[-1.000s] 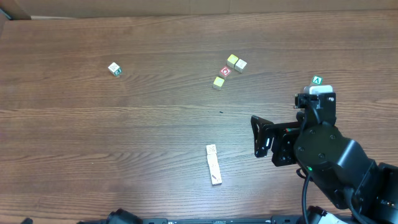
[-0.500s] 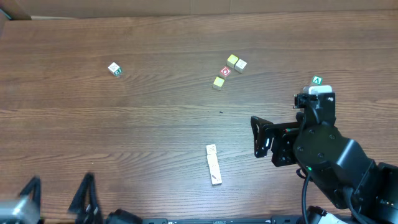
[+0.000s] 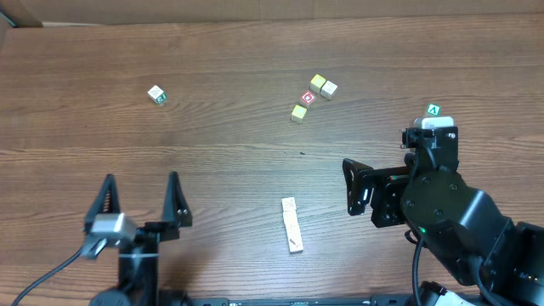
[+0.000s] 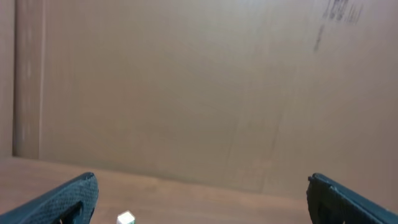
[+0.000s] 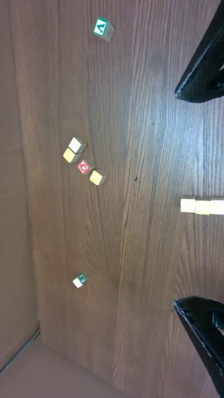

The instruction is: Flip 4 blocks

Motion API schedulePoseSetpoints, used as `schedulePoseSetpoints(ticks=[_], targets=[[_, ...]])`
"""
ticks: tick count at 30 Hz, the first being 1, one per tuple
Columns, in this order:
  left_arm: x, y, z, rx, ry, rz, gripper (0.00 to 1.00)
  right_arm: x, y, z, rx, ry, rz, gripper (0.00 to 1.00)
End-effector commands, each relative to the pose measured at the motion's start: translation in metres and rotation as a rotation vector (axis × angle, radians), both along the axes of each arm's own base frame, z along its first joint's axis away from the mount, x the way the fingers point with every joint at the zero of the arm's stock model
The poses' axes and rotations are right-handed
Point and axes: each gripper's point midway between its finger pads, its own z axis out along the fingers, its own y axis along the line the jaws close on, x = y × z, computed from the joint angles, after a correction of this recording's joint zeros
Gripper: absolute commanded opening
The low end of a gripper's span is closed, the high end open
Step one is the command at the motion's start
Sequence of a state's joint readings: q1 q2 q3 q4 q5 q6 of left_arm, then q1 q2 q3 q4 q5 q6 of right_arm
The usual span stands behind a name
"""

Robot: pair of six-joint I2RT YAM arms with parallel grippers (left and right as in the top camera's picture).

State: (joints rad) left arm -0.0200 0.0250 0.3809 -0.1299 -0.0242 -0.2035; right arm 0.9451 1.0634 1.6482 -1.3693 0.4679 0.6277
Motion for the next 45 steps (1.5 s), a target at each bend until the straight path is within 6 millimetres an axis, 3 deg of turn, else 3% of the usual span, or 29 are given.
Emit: schedulePoseSetpoints(ticks=[1,10,19,22,45], targets=[[0.013,0.000,-0.029,0.054,0.015,0.007,1.00,-0.001,0.000,0.006,0.011,-0.015,0.006,1.00],[0.033,0.007,-0.076,0.211,0.012,0.084,1.00,-0.001,0.000,0.006,0.011,-0.015,0.006,1.00],[0.042,0.012,-0.134,0.274,0.202,0.098,1.00,-0.001,0.000,0.006,0.011,-0.015,0.006,1.00],[0.041,0.011,-0.161,0.278,0.312,0.077,1.00,-0.001,0.000,0.006,0.011,-0.015,0.006,1.00],[0.042,0.007,-0.160,0.269,0.305,0.055,1.00,-0.001,0.000,0.006,0.011,-0.015,0.006,1.00]])
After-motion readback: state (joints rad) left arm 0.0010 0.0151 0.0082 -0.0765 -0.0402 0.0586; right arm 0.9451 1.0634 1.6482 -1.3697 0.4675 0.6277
